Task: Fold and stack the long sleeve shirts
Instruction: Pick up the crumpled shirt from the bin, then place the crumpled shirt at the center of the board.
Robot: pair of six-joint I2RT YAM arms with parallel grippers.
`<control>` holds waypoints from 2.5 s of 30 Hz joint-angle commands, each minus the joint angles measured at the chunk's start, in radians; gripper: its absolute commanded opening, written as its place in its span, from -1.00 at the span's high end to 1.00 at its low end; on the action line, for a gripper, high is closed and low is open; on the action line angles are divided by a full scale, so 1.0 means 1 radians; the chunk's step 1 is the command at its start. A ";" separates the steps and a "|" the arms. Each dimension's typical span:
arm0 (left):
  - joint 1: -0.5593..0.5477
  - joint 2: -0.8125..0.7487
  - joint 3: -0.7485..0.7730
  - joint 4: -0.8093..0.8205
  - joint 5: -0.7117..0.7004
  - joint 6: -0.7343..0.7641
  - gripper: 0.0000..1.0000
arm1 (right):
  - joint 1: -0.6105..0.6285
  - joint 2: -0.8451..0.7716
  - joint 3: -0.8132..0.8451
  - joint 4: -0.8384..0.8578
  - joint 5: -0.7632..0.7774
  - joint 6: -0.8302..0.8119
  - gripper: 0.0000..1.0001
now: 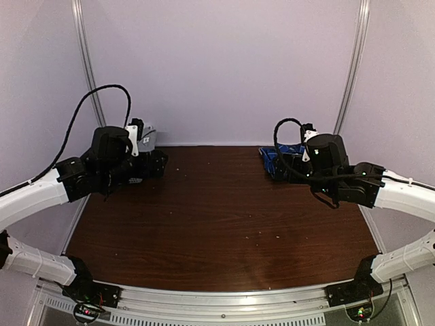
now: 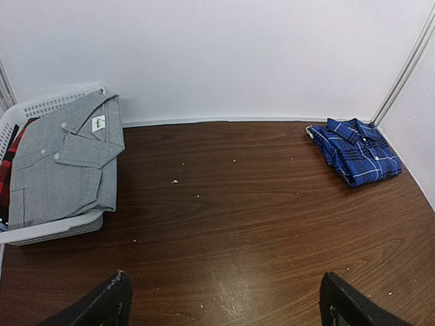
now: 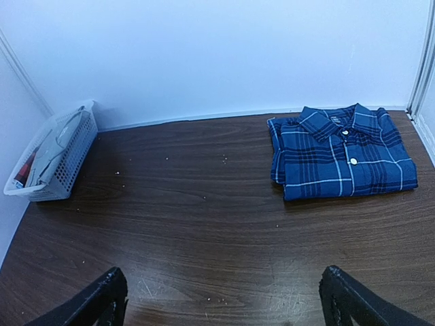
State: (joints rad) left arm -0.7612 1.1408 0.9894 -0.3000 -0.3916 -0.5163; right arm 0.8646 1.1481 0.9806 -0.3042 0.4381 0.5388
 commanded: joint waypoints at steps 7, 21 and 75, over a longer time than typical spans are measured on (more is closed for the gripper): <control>0.003 0.075 0.113 -0.112 -0.155 -0.018 -0.95 | 0.000 -0.018 0.003 -0.033 0.034 -0.024 -1.00; 0.288 0.475 0.398 -0.175 -0.103 0.053 -0.95 | 0.001 -0.066 0.001 -0.004 -0.044 -0.084 -1.00; 0.241 0.534 0.962 -0.335 0.439 0.208 1.00 | 0.001 -0.097 -0.011 -0.004 -0.027 -0.079 -1.00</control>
State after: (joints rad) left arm -0.4053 1.7714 1.9057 -0.6533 -0.1200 -0.2752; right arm 0.8646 1.0496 0.9215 -0.3183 0.3645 0.4923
